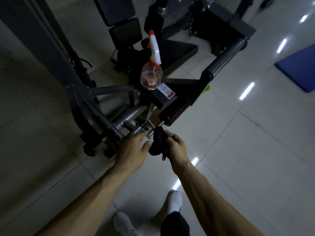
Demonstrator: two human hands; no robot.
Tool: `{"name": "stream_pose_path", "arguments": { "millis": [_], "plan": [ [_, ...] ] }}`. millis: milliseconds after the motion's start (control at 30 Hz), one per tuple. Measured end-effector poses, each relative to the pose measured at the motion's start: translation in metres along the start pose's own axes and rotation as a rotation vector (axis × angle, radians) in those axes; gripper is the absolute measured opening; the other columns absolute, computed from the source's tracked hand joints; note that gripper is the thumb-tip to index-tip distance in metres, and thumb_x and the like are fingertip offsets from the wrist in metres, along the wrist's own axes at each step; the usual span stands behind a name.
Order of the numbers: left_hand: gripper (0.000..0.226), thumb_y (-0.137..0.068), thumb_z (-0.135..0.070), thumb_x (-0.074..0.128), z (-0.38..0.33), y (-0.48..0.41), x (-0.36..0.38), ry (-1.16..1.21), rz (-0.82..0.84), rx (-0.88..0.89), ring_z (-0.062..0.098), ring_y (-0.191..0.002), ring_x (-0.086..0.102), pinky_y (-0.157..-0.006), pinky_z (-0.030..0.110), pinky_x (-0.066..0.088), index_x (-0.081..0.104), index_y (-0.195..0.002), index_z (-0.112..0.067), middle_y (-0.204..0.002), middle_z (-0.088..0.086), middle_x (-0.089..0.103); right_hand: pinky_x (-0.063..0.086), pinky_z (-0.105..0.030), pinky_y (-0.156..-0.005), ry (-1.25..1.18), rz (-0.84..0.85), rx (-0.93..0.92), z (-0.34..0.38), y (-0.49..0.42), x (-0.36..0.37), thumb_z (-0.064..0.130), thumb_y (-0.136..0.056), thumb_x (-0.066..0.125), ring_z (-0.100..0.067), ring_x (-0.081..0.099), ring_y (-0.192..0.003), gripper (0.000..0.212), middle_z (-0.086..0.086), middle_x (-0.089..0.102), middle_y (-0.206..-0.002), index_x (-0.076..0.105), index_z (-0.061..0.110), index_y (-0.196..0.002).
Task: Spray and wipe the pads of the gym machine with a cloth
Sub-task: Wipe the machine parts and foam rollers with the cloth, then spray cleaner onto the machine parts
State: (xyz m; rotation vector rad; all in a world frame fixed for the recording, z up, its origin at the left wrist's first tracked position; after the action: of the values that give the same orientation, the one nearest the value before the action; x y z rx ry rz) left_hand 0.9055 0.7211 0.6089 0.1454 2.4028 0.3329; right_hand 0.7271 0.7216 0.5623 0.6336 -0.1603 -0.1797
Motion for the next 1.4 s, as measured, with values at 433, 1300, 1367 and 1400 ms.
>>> {"name": "stream_pose_path", "arguments": {
  "millis": [433,1300,1367,1400],
  "plan": [
    [0.044,-0.092,-0.004,0.067,-0.089,-0.035,0.065,0.544,-0.508,-0.276,0.009,-0.097,0.069,-0.068,0.019,0.054,0.060,-0.123,-0.035,-0.109,-0.008,0.069,0.056,-0.027,-0.080,0.330,0.460,-0.192,0.113,-0.043,-0.038,0.014,-0.099,0.064,-0.015,0.072,-0.093,0.018,-0.003,0.077,-0.102,0.076,0.020,-0.112],
    [0.013,-0.090,-0.022,0.060,-0.035,0.004,0.069,1.090,-0.810,-0.914,0.026,-0.064,0.071,-0.061,0.038,0.060,0.073,-0.088,-0.019,-0.076,0.009,0.075,0.054,-0.031,-0.080,0.769,0.766,-0.945,0.152,-0.035,0.030,0.030,-0.082,0.063,-0.014,0.064,-0.096,0.030,0.002,0.068,-0.110,0.066,0.014,-0.107],
    [0.016,-0.097,-0.013,0.055,-0.010,0.002,0.102,1.151,-0.816,-0.984,0.021,-0.052,0.067,-0.052,0.032,0.056,0.067,-0.086,-0.016,-0.066,0.006,0.070,0.048,-0.024,-0.070,0.839,0.785,-0.821,0.100,-0.053,0.014,0.030,-0.082,0.065,-0.013,0.061,-0.082,0.017,0.005,0.063,-0.092,0.062,0.022,-0.096],
    [0.014,-0.098,-0.011,0.056,0.007,-0.004,0.118,1.164,-0.815,-0.996,0.020,-0.051,0.067,-0.052,0.032,0.057,0.065,-0.089,-0.016,-0.068,0.006,0.069,0.047,-0.023,-0.066,0.841,0.767,-0.744,0.075,-0.067,0.007,0.029,-0.084,0.068,-0.013,0.060,-0.076,0.014,0.006,0.061,-0.085,0.058,0.027,-0.093]
  ]
}}
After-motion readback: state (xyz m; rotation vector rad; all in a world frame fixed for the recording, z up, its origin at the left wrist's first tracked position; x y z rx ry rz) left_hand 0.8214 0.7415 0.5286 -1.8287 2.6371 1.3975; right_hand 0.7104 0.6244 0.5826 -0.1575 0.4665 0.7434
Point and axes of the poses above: each hand's wrist, its own y-axis away from the middle knuckle, its own x-axis out of the palm, z = x × y, the point moved 7 cm from there along -y, towards the middle knuckle
